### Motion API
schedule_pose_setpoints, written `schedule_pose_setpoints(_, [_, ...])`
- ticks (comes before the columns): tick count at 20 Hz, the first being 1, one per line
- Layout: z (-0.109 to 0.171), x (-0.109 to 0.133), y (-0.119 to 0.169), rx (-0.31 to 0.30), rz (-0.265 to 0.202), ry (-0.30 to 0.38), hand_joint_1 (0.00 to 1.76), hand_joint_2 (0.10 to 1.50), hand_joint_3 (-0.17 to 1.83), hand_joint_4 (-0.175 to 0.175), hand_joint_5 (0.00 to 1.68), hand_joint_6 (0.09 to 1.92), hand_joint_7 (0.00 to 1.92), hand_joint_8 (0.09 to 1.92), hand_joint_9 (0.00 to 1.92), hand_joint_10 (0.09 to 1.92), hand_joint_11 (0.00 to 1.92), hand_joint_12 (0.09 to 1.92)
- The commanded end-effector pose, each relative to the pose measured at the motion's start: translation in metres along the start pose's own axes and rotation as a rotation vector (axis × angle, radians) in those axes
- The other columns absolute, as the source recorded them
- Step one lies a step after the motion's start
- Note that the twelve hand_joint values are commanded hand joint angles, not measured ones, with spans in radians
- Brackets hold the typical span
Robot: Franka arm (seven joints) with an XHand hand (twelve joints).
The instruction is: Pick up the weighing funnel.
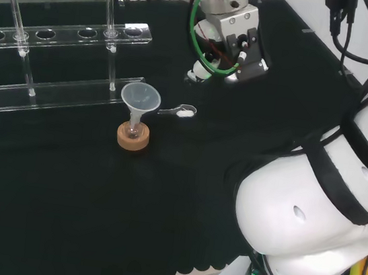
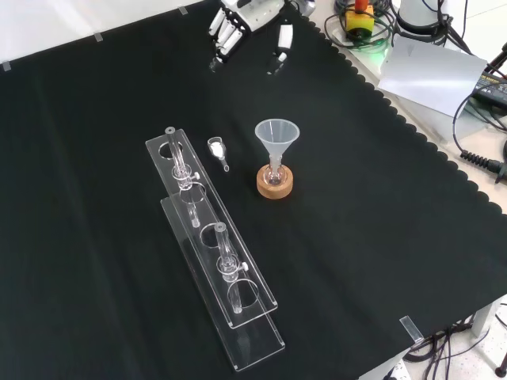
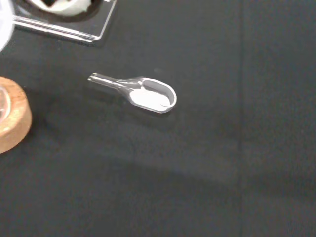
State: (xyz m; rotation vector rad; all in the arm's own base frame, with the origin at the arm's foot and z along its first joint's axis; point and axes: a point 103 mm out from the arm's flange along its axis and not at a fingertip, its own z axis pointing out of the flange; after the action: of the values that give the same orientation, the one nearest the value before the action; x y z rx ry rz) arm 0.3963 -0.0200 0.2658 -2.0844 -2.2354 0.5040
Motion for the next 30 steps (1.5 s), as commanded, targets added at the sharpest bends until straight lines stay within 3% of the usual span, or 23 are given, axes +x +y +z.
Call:
schedule_pose_setpoints(1, [0.027,-0.026,0.024,-0.034,0.011,0.068,0.78,0.69,0.55,-0.055,0.51,0.09,0.60,0.67,0.95,0.48,0.70,1.16])
schedule_pose_setpoints(4, [0.045,-0.028,0.039,-0.047,0.004,0.088,0.81,0.69,0.56,-0.057,0.55,0.09,0.66,0.67,1.01,0.44,0.76,1.12])
schedule_pose_setpoints(13, [0.095,-0.027,0.089,0.024,-0.034,0.114,0.83,0.69,0.57,-0.061,0.58,0.09,0.70,0.67,1.05,0.40,0.80,1.09])
schedule_pose_setpoints(30, [0.137,-0.015,0.135,0.103,-0.084,0.118,0.85,0.69,0.58,-0.060,0.59,0.09,0.64,0.67,1.01,0.38,0.79,1.08])
